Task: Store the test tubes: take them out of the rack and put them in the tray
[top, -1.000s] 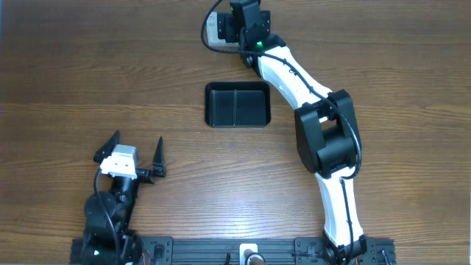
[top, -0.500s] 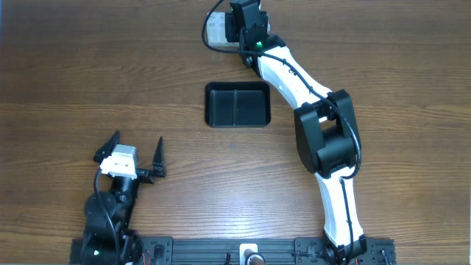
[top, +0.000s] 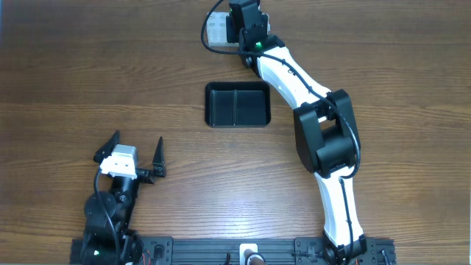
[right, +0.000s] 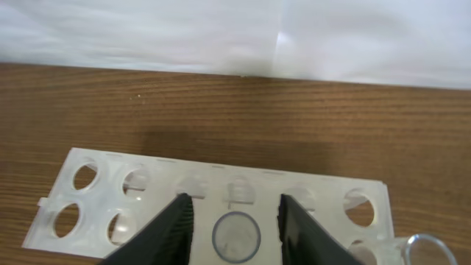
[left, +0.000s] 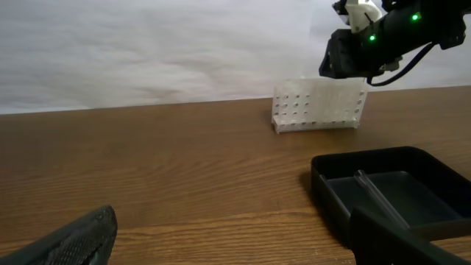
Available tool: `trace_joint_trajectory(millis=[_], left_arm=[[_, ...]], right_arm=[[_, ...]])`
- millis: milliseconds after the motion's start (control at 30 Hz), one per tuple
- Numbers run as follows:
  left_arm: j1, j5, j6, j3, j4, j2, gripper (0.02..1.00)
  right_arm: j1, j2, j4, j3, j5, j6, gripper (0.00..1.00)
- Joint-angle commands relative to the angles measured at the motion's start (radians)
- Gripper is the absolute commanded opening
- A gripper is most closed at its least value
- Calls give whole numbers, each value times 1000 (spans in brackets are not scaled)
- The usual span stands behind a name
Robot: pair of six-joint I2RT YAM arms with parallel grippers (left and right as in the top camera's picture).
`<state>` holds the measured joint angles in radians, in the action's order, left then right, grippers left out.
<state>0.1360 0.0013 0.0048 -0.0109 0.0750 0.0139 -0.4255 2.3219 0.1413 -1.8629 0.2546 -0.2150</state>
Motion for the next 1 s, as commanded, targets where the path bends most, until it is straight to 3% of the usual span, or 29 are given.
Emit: trace_joint_trajectory(millis=[33, 800, 1000], left_arm=[[-5, 14, 10, 5, 1, -9, 998], [-5, 14, 10, 5, 1, -9, 1000], [-5, 14, 10, 5, 1, -9, 1000]], right_arm=[[-8, 19, -7, -26, 17, 3, 290], [-8, 17, -18, -26, 32, 14, 75], [-8, -8, -18, -30, 35, 37, 69]])
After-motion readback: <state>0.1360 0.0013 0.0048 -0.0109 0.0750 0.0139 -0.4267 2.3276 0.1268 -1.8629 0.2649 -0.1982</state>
